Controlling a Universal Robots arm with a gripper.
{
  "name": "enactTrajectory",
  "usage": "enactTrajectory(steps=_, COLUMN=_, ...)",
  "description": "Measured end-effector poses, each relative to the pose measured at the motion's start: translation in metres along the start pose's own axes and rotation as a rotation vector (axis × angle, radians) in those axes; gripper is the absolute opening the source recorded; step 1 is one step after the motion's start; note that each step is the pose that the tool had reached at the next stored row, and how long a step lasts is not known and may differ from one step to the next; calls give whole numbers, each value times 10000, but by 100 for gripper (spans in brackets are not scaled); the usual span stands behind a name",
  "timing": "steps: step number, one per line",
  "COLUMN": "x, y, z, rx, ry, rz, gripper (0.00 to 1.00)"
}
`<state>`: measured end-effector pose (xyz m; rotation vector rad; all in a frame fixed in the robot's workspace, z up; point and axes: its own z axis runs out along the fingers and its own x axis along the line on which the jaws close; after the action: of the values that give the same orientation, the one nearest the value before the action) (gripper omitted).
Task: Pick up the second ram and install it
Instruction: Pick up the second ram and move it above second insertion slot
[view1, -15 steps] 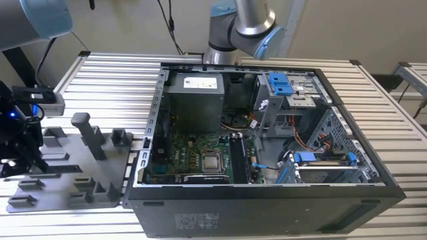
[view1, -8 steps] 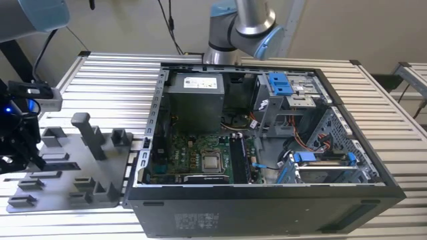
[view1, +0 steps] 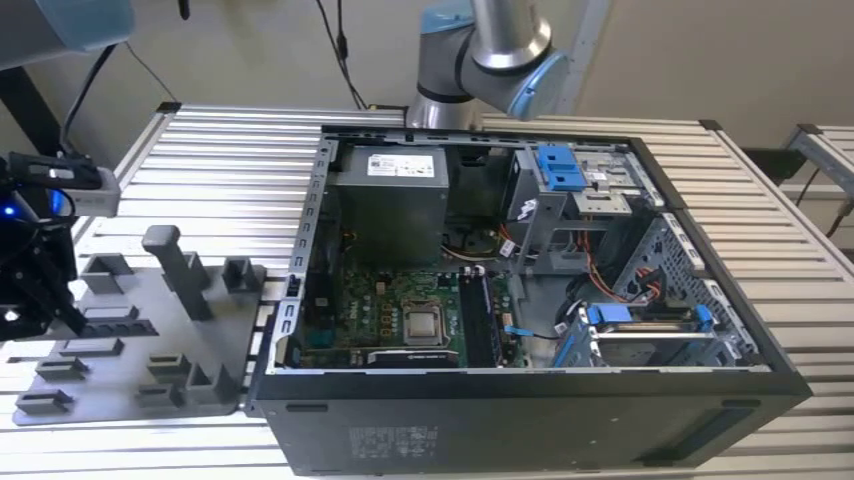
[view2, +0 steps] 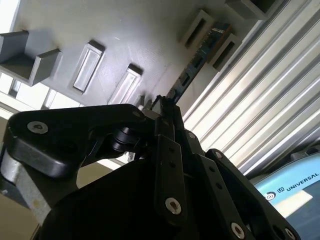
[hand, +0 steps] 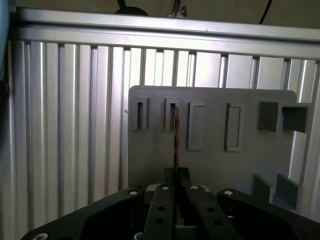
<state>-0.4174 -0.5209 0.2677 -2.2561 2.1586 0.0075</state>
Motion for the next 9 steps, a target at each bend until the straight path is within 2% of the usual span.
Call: enactTrajectory(steps=9, x=-1, y=-1, z=-73, rx=0, ry=0, rz=8, gripper=14)
